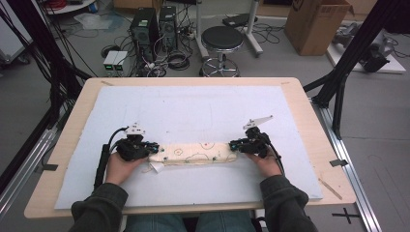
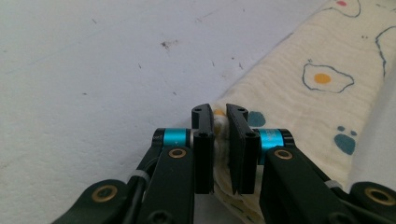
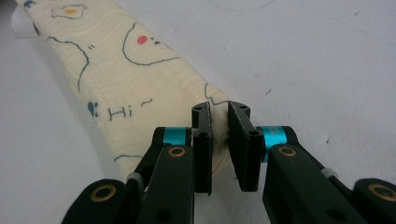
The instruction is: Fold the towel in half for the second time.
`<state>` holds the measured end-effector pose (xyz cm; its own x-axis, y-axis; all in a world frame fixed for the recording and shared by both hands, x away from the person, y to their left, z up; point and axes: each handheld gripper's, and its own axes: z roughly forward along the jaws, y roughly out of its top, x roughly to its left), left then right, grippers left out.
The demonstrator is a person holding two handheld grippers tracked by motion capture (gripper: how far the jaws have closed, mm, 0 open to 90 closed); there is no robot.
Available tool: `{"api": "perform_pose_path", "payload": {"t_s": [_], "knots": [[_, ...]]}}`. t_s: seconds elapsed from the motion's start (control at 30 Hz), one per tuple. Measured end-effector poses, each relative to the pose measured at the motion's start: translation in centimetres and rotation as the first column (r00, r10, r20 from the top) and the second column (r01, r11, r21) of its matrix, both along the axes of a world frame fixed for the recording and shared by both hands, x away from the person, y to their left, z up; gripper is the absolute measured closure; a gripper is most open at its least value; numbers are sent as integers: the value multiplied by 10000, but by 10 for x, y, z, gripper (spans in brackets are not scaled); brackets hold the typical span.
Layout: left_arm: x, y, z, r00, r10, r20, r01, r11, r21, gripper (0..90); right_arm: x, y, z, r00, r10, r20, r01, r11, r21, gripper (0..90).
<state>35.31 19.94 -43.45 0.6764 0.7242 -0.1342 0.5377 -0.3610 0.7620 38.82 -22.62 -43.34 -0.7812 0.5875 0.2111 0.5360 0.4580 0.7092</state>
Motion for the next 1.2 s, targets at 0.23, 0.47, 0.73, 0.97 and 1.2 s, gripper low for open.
{"api": "perform_pose_path", "payload": {"t_s": [0.23,0.47,0.73,0.97,1.2], "knots": [[-2,-2,6,9995,152,278,-155,9998,109,817,-2,4,11,9994,95,333,-86,9997,-248,810],[-1,0,12,9978,432,498,-435,9990,58,818,0,4,19,9984,-5,559,15,9998,-176,810],[10,-1,21,9940,834,707,-830,9965,-83,818,9,7,29,9974,-191,692,217,9990,-382,811],[25,0,19,9872,1438,690,-1423,9895,-267,817,25,10,32,9955,-448,837,478,9983,-330,811],[37,2,13,9813,1840,568,-1815,9823,-464,817,39,12,29,9955,-706,632,735,9963,-453,811]]}}
